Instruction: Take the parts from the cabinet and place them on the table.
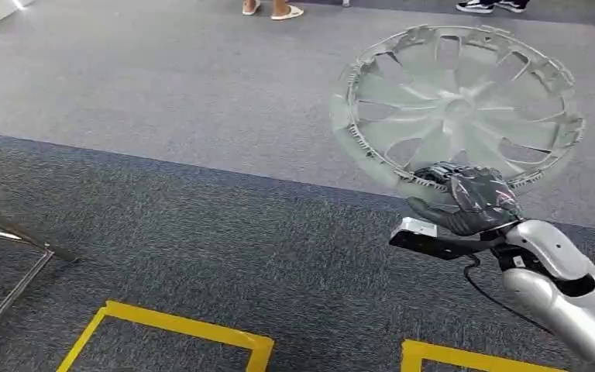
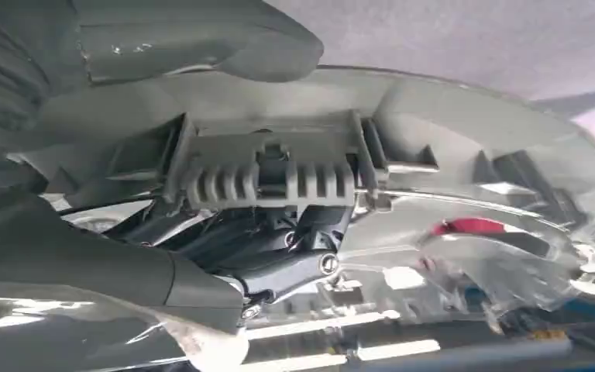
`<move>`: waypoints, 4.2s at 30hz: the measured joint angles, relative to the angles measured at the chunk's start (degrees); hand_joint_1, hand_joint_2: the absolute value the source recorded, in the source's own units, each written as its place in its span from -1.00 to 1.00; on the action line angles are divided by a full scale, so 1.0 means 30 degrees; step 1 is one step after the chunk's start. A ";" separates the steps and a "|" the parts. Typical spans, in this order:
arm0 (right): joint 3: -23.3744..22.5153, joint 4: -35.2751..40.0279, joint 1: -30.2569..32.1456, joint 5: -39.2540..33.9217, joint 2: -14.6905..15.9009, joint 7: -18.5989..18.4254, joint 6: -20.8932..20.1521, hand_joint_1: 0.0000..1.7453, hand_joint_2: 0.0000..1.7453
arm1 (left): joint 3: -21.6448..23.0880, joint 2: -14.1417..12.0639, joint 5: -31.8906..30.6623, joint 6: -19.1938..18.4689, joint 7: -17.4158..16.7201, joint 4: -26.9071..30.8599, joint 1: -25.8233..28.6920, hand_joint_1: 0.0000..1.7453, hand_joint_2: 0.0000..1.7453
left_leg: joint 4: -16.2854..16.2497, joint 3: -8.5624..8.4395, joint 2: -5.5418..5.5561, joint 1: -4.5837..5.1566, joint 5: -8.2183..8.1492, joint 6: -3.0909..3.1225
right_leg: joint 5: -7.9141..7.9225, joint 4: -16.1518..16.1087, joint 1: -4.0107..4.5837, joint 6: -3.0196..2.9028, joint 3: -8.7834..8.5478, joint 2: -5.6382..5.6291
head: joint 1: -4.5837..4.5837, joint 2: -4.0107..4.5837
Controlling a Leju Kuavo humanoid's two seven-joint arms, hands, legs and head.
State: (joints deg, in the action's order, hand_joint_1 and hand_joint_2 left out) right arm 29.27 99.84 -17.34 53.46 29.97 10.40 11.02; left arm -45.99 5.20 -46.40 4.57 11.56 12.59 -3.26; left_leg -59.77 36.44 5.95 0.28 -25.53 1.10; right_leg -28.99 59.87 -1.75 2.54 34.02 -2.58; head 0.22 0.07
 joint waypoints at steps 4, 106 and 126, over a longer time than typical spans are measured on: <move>-0.0037 -0.0029 0.0009 -0.0008 -0.0080 -0.0022 0.0014 1.00 1.00 | 0.0007 -0.0161 -0.0022 -0.0285 -0.0044 -0.0022 0.0173 -1.00 1.00 | -0.0797 0.0309 -0.1090 0.0114 -0.0596 -0.0402 | -0.0027 -0.0097 -0.0070 -0.0495 -0.0243 0.0647 | 0.0264 0.0000; -0.0452 -0.0947 -0.1197 -0.1428 0.0044 0.0787 -0.0721 1.00 1.00 | 0.0087 -0.0138 -0.2360 -0.1843 -0.1085 -0.0036 0.0201 -1.00 1.00 | -0.0361 0.0068 -0.3512 0.0433 -0.0005 -0.0014 | -0.0328 -0.0114 0.0279 -0.0414 -0.0575 0.2542 | 0.0386 0.0000; -0.0444 -0.0860 -0.0731 0.0044 0.0211 -0.0167 -0.0183 1.00 1.00 | 0.0044 -0.0088 -0.2754 -0.1756 -0.0918 -0.0029 0.0176 -1.00 1.00 | -0.0081 -0.0389 -0.1338 0.0285 -0.0570 0.0090 | 0.0691 -0.0055 0.0085 -0.0421 0.0624 0.0848 | 0.0138 0.0000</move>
State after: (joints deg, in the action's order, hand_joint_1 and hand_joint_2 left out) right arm 27.93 97.26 -19.54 53.59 30.60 9.90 10.47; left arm -45.86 4.94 -54.66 -0.70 8.81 12.50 -2.73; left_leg -60.01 35.27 1.93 1.13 -27.24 1.37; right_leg -26.92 59.71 -1.50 1.28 35.89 -0.04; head 0.63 0.07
